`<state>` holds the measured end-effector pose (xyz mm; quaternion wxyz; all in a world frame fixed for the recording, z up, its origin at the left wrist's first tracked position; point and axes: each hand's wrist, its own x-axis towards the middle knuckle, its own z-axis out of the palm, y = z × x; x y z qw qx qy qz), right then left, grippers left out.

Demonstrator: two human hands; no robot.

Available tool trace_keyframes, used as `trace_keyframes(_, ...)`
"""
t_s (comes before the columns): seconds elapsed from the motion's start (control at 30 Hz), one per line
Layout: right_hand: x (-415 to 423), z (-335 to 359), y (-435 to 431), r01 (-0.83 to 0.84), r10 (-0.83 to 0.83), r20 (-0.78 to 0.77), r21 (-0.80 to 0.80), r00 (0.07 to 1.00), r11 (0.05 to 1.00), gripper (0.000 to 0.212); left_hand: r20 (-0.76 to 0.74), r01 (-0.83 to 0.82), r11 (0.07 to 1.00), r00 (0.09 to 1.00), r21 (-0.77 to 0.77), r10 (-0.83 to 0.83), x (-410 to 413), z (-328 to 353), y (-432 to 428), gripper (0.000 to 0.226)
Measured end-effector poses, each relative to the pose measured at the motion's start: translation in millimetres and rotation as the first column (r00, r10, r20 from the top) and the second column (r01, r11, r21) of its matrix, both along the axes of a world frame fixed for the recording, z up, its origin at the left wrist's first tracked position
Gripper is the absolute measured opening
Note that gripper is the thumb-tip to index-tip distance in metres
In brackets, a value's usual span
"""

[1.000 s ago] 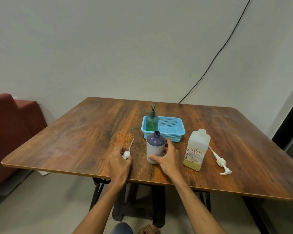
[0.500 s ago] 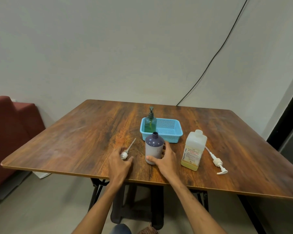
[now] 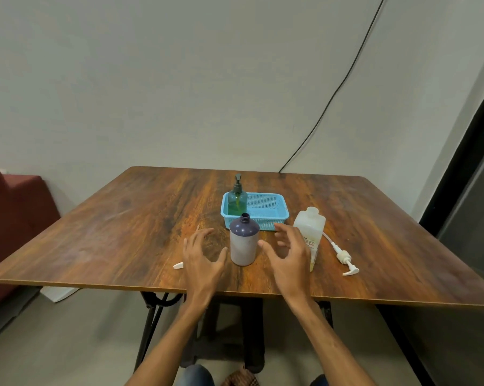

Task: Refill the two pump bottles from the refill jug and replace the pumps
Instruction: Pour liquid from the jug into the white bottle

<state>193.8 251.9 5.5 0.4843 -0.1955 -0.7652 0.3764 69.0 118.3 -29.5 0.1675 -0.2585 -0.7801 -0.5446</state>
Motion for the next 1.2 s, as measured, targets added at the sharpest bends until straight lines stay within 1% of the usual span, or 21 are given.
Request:
trace_keyframes(0.1,19.2,6.1,8.0,0.117,-0.11,-0.116,0.049,0.987,0.992,0.035,0.029,0.059,0.997,0.998,0.059,-0.061,11.3,7.3,11.8,0.061)
trace_keyframes(0.17,29.2,5.0,18.5,0.197,-0.188,-0.171,0.039,0.967,0.98,0.034,0.074,0.094,0.993,0.992,0.066,-0.099,15.1,9.5,20.1,0.073)
trace_keyframes(0.23,35.3,2.0,29.1,0.26,-0.257,-0.18,-0.007,0.949,0.966,0.039,0.125,0.124,0.991,0.984,0.053,-0.129,18.3,9.6,28.9,0.089)
trace_keyframes(0.33,39.2,-8.3,46.3,0.3,-0.306,-0.107,-0.066,0.946,0.952,0.06,0.181,0.151,0.987,0.971,0.055,-0.159,24.2,8.8,43.7,0.103)
trace_keyframes(0.4,38.9,-17.1,58.3,0.271,-0.277,-0.037,-0.118,0.96,0.955,0.076,0.198,0.147,0.986,0.967,0.082,-0.16,25.5,8.2,51.8,0.108)
trace_keyframes(0.5,37.2,-28.2,71.2,0.165,-0.156,0.061,-0.193,0.986,0.967,0.093,0.214,0.123,0.985,0.966,0.118,-0.146,24.6,6.5,63.0,0.11)
trace_keyframes(0.57,34.8,-31.2,75.9,0.1,-0.081,0.089,-0.239,0.993,0.966,0.097,0.233,0.107,0.985,0.963,0.133,-0.136,24.1,6.1,68.7,0.108)
trace_keyframes(0.67,28.6,-34.9,84.3,-0.001,0.029,0.08,-0.331,0.996,0.944,0.097,0.244,0.087,0.986,0.962,0.14,-0.119,21.0,4.0,74.9,0.102)
trace_keyframes(0.77,21.5,-38.8,93.5,-0.053,0.094,0.091,-0.379,0.991,0.924,0.097,0.246,0.068,0.988,0.964,0.136,-0.1,15.7,1.1,77.9,0.095)
trace_keyframes(0.87,17.9,-36.3,100.5,-0.045,0.09,0.107,-0.366,0.99,0.93,0.089,0.256,0.057,0.99,0.963,0.127,-0.088,14.4,2.8,80.5,0.096)
trace_keyframes(0.93,17.3,-33.1,105.7,-0.031,0.078,0.128,-0.339,0.989,0.94,0.088,0.24,0.076,0.989,0.965,0.13,-0.106,15.2,3.7,81.7,0.097)
trace_keyframes(1.07,20.1,-22.6,108.9,-0.001,0.042,0.234,-0.171,0.971,0.985,0.086,0.191,0.155,0.978,0.965,0.137,-0.179,17.8,10.1,81.4,0.094)
trace_keyframes(1.13,22.9,-13.0,109.0,-0.004,0.027,0.257,-0.09,0.966,0.996,0.083,0.173,0.208,0.969,0.958,0.134,-0.23,18.4,15.9,81.0,0.092)
trace_keyframes(1.2,25.9,-2.4,110.4,-0.006,0.01,0.27,-0.018,0.963,1.0,0.086,0.161,0.239,0.962,0.952,0.133,-0.259,20.0,22.3,80.3,0.092)
